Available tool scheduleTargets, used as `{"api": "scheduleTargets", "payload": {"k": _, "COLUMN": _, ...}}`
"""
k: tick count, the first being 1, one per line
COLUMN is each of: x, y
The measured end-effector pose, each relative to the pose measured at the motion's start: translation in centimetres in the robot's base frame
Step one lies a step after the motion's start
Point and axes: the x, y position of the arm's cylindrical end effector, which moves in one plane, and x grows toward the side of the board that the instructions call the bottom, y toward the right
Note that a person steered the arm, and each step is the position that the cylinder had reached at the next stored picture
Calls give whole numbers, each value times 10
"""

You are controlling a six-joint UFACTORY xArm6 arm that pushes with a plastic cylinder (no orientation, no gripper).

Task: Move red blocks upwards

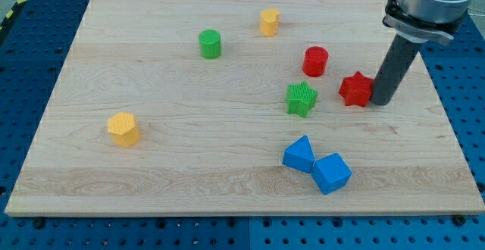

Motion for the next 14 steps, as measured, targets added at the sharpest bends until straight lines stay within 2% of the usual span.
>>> {"api": "scheduleTargets", "payload": {"k": 2, "x": -20, "y": -2}}
{"api": "scheduleTargets", "payload": {"k": 4, "x": 4, "y": 5}}
{"api": "scheduleTargets", "payload": {"k": 9, "x": 7, "y": 5}}
{"api": "scheduleTargets", "payload": {"k": 12, "x": 10, "y": -43}}
{"api": "scheduleTargets", "payload": {"k": 14, "x": 12, "y": -43}}
